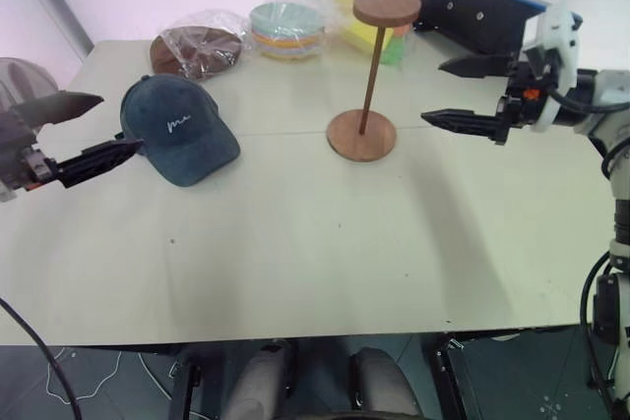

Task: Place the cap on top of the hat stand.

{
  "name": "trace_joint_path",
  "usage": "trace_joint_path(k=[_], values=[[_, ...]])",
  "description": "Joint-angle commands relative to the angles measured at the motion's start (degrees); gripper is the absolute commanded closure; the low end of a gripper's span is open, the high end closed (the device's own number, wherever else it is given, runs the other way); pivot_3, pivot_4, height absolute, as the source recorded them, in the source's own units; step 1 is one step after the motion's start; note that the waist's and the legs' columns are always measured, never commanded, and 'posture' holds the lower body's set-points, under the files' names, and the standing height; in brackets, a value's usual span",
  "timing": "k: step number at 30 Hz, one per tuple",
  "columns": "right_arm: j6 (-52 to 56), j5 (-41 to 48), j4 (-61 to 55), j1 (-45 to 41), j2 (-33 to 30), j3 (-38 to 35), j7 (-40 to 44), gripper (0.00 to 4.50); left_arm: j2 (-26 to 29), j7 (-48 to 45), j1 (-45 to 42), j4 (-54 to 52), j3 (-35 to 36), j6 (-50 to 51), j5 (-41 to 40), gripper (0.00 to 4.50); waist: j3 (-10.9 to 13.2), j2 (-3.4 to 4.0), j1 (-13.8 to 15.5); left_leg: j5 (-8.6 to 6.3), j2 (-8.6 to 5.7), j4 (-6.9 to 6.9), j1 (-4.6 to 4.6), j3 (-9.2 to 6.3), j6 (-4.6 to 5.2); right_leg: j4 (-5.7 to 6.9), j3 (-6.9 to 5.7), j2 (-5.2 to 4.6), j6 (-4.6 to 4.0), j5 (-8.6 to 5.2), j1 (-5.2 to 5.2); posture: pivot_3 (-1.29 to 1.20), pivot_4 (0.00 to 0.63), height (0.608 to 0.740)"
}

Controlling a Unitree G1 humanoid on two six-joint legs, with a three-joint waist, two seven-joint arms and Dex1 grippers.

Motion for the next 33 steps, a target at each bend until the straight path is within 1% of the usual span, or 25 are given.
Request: trace_joint_path(k=[1,7,33], values=[[-1.3,0.1,-0.2,-2.5,-0.3,-0.7,0.3,0.04,0.8,0.2,-0.9,-0.9,1.6,0.0,-0.5,0.0,0.0,0.0,0.0,0.0,0.0,0.0,0.0,0.0,0.0,0.0,0.0,0.0,0.0,0.0,0.0,0.0,0.15,0.74],[-1.4,0.0,-0.3,-2.5,-0.5,-0.8,0.4,0.04,0.4,1.2,-2.6,-0.6,1.5,0.9,-2.0,0.0,0.0,0.0,0.0,0.0,0.0,0.0,0.0,0.0,0.0,0.0,0.0,0.0,0.0,0.0,0.0,0.0,0.15,0.74],[-0.7,0.3,-2.3,-2.0,0.2,-0.7,-1.1,0.04,-0.2,1.3,-4.6,-0.1,-0.8,0.3,-1.9,0.0,0.0,0.0,0.0,0.0,0.0,0.01,0.0,0.01,0.0,0.0,0.0,0.01,0.01,0.0,0.01,0.0,0.15,0.74]])
